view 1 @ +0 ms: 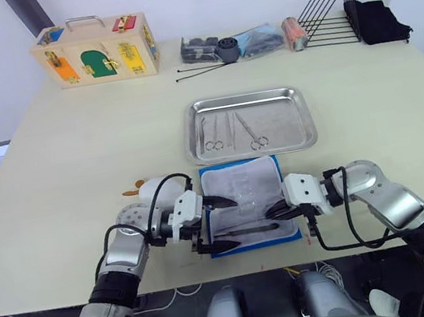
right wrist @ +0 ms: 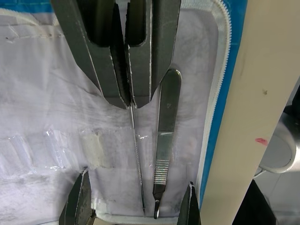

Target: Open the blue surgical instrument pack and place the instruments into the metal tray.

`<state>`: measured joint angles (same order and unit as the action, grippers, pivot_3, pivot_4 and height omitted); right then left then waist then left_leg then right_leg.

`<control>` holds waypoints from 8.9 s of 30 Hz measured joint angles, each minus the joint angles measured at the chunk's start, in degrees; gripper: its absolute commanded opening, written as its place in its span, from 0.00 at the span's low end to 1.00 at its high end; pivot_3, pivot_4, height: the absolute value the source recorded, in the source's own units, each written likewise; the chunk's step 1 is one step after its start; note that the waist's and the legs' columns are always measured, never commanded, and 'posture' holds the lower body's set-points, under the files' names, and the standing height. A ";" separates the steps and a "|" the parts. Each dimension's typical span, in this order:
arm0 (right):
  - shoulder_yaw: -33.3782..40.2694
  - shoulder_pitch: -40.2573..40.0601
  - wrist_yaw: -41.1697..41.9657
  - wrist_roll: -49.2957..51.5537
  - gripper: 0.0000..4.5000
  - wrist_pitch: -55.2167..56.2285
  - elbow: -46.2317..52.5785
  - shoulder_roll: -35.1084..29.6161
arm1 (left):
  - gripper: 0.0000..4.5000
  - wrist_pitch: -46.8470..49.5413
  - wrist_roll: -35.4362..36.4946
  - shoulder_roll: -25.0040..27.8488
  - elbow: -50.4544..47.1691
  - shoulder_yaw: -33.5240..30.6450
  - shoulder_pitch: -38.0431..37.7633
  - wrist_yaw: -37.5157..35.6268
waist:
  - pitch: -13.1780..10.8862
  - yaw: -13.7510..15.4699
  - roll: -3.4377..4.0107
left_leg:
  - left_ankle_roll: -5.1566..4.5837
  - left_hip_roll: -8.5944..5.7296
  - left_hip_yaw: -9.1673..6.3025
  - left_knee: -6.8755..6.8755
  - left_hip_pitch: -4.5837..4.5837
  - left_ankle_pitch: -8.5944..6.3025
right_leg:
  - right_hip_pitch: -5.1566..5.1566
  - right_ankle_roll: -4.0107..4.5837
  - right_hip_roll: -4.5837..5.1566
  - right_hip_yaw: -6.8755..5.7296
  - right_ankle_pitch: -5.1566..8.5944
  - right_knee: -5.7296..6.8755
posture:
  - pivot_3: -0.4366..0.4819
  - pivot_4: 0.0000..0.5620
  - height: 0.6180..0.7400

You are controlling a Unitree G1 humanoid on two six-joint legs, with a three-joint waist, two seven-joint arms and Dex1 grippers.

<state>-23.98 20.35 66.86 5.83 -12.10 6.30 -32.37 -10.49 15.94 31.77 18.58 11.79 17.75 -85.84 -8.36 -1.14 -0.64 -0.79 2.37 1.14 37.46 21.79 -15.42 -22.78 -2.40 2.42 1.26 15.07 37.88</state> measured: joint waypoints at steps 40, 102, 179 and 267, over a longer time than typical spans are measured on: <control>1.44 1.87 0.24 2.94 0.45 1.12 -6.87 3.33 | 1.00 -0.37 0.01 -0.58 0.17 -0.02 -0.57 0.64 | 0.00 0.22 -0.01 | 0.00 -0.01 0.00 0.03 0.02 0.00 | 0.00 0.00 0.01 -0.01 0.00 0.01 | 0.48 0.27 1.00; -1.25 7.26 6.37 -6.35 0.01 -3.92 9.34 -10.38 | 1.00 -0.37 0.01 -0.80 0.69 0.02 -0.07 0.94 | 0.45 0.36 -0.03 | 0.00 -0.01 0.00 0.03 0.02 0.00 | 0.00 0.01 0.01 -0.01 0.00 -0.02 | 0.48 0.27 1.00; 19.48 24.79 -48.26 1.69 0.01 -37.41 -25.34 21.65 | 1.00 -1.40 -0.05 -0.82 -0.19 -0.42 -2.10 2.14 | 0.40 -0.57 0.42 | 0.00 -0.02 -0.01 -0.03 0.08 0.00 | -0.06 0.01 0.05 0.04 -0.01 0.00 | 0.48 0.27 1.00; 15.44 -6.57 4.66 16.16 0.99 1.87 7.86 -3.76 | 1.00 1.11 1.17 2.03 -1.14 0.04 -0.73 -0.84 | 0.00 -0.89 -0.12 | 0.00 0.00 -0.01 -0.02 0.02 0.00 | 0.00 -0.01 0.01 0.05 0.00 -0.08 | 0.48 0.27 1.00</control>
<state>-8.54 13.78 71.52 21.99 -10.22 14.16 -36.14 -9.37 17.11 33.80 17.44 11.83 17.02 -86.68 -8.37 -2.03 -0.76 -0.79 2.37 1.13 37.44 21.82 -15.43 -22.78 -2.41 2.44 1.31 15.07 37.80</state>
